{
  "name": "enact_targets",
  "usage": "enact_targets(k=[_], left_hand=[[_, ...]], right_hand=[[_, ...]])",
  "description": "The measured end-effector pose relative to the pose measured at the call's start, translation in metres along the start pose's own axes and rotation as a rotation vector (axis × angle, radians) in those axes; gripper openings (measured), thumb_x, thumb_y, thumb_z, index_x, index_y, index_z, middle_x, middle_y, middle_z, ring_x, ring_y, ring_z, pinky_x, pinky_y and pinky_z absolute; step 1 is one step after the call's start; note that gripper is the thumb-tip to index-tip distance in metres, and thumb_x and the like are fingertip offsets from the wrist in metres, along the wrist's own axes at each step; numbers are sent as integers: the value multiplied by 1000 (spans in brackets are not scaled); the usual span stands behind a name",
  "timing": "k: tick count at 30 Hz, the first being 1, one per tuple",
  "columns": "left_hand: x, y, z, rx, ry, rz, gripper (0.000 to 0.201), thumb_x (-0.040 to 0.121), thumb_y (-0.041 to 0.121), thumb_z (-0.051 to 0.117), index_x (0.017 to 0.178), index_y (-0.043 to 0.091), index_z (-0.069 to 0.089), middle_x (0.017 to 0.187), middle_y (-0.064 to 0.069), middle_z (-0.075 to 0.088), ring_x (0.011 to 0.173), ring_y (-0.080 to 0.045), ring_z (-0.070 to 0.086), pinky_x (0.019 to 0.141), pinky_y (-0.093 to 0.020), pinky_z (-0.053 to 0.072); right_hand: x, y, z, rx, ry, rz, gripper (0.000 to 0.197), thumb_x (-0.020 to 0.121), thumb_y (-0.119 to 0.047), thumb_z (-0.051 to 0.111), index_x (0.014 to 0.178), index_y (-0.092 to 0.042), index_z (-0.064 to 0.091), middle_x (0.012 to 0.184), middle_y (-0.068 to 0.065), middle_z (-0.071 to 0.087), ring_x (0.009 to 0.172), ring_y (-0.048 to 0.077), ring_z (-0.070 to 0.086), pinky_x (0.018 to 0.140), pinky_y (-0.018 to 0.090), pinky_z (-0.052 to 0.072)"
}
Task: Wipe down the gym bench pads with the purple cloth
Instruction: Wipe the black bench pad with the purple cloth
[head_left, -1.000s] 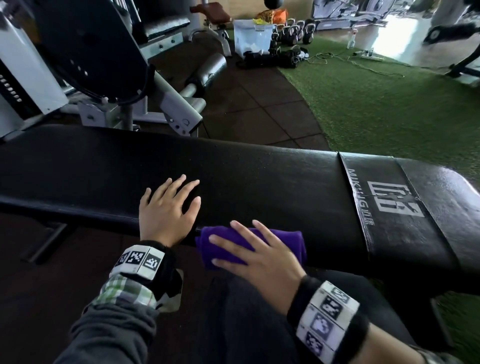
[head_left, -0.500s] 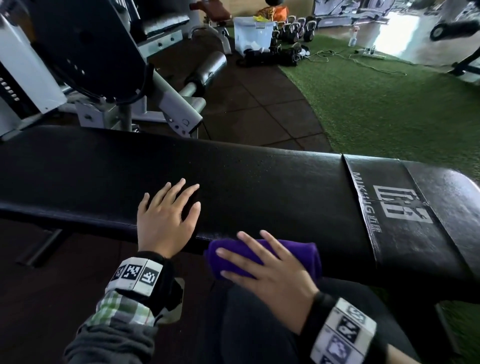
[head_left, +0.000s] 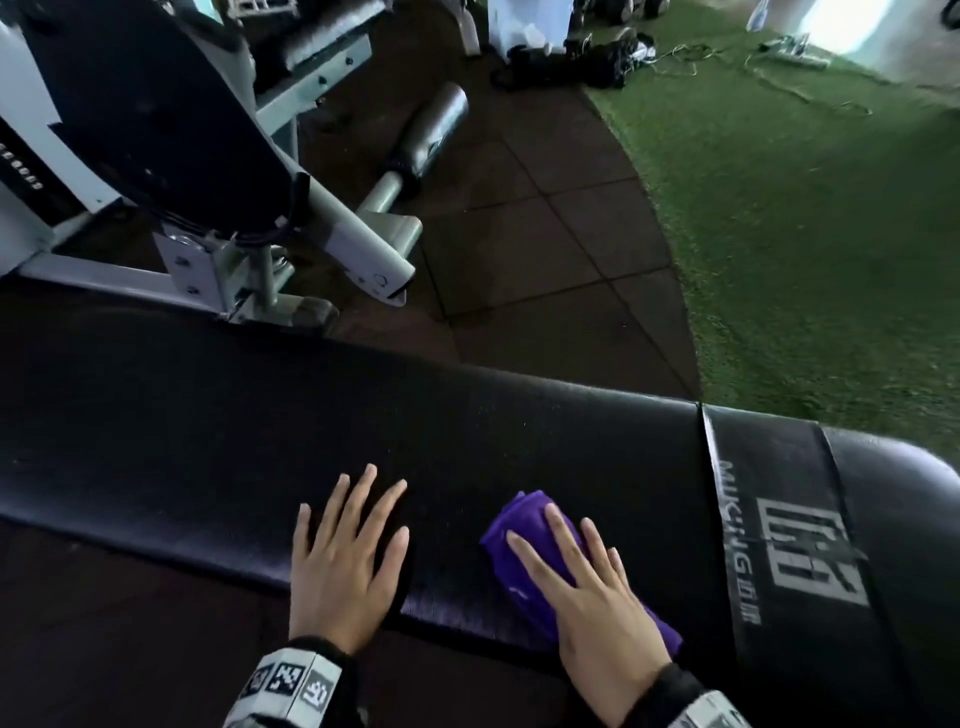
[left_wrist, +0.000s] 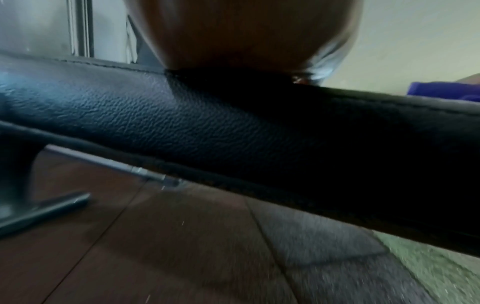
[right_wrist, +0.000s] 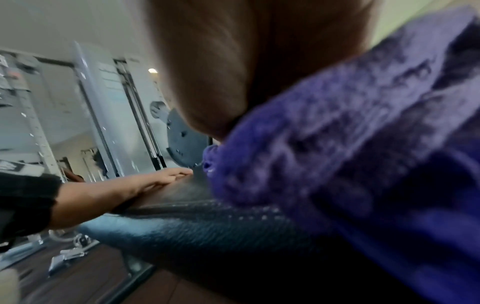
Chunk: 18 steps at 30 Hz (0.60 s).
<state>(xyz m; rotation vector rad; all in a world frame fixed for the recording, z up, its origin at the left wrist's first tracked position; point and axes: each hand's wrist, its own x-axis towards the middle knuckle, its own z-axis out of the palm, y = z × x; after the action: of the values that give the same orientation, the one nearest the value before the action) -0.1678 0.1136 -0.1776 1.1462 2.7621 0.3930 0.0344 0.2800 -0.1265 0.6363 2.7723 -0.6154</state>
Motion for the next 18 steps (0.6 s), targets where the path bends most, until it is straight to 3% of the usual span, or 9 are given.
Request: enact_targets(k=[4,5,6,8,9,11,13,18], left_hand=[[3,3,-8,-27,-96,-40,59,94,65,7,146,47,26,160,16,12,148,-8,4,118,-44,-1],[4,5,-10,-29,-123,-56,59,93,66,6,147,48,24,160,17,10,148,-7,1,118,-45,-1],[5,4,-11,-30,-145,-80,60,92,67,6,147,48,22,160,17,7,148,-6,-2,118,-46,-1],[5,5,-15,-8,-222,-91,64,89,69,6,148,49,16,160,18,-3,146,-4,-10,118,-48,-3],[8,7,-17,-14,-262,-99,67,85,69,3,149,49,10,158,20,-12,145,-3,-17,118,-47,-7],[15,12,-25,19,-351,-129,72,78,68,-5,148,50,-2,153,21,-27,140,-3,-28,117,-46,-14],[15,15,-32,37,-403,-133,75,75,67,-8,148,48,-2,151,21,-29,140,-4,-29,116,-47,-13],[30,15,-37,34,-414,-193,78,73,67,-6,148,47,-3,151,15,-30,140,-3,-24,117,-50,-7]], right_hand=[[14,-2,-13,20,-69,47,92,87,-7,39,123,-56,-30,139,-9,-44,129,19,-32,111,36,-9],[17,-3,-14,1,-25,44,88,86,-11,38,129,-55,-24,146,-3,-35,135,24,-24,111,38,-5],[18,-5,-17,-79,-4,45,82,83,-16,38,138,-52,-11,155,3,-17,141,31,-5,111,40,5],[19,-1,-17,-47,-79,58,70,78,-29,39,144,-41,22,153,8,24,134,35,34,104,41,33],[17,1,-18,-25,-134,79,65,79,-35,40,143,-38,29,150,7,31,132,33,39,101,41,39],[18,4,-17,-66,-51,8,60,85,-40,39,144,-37,27,150,7,31,135,31,32,101,45,40],[23,7,-14,-81,-3,-48,61,87,-40,38,145,-36,21,150,7,31,136,29,26,101,46,38],[54,10,-25,-92,-47,-96,65,84,-41,36,145,-36,15,148,4,34,130,32,43,99,43,39]])
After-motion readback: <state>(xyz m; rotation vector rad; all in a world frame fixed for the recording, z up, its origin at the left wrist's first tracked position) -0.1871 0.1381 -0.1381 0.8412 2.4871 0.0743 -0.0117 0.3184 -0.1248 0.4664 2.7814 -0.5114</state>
